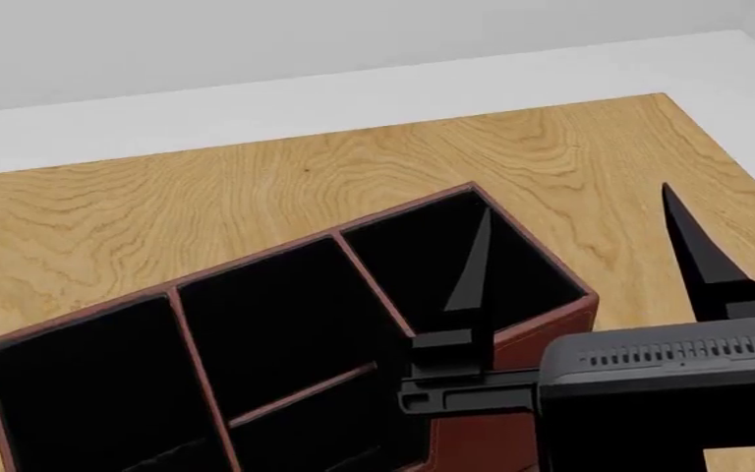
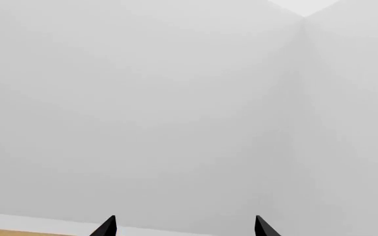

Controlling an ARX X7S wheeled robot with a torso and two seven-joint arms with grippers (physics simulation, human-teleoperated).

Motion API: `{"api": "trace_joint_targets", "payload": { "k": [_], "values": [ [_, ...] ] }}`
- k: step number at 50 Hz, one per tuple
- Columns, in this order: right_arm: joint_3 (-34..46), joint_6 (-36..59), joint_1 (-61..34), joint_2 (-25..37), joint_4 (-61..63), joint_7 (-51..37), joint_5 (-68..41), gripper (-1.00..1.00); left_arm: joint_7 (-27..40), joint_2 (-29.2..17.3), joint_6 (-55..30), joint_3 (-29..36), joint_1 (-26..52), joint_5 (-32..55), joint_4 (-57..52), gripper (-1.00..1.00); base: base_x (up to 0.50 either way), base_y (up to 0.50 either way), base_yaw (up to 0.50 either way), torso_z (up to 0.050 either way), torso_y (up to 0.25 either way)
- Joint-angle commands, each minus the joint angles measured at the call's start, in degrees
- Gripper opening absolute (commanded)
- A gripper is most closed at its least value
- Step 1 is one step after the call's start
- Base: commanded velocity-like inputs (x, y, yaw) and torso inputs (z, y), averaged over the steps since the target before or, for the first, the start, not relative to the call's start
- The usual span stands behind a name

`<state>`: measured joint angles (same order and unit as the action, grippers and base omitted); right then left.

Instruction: Pick up the book and place it in the back compartment of the caddy.

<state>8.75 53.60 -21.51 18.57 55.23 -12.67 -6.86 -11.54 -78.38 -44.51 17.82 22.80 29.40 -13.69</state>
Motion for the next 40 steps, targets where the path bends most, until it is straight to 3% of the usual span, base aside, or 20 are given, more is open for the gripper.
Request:
{"api": "trace_joint_targets", "payload": {
  "k": [1,24,40],
  "values": [
    [-0.1,-0.4,0.2,0.2,-0.4,-0.1,-0.3,1.0,1.0,-2.1,-2.0,-1.7,-4.2,5.6,-0.5,1.0,0.0,0.0,0.0,0.0,0.0],
    [0.4,-1.0,0.1,0.6,-1.0,-0.5,-0.6,1.0,4.1,-6.0,1.3,-1.4,-14.4,11.5,0.1,1.0,0.0,0.0,0.0,0.0,0.0],
    [0.1,-0.3,0.2,0.7,0.1,-0.9,-1.1,1.0,4.7,-7.3,4.8,-2.0,-16.8,13.1,-1.2,1.0,0.0,0.0,0.0,0.0,0.0]
  ]
}}
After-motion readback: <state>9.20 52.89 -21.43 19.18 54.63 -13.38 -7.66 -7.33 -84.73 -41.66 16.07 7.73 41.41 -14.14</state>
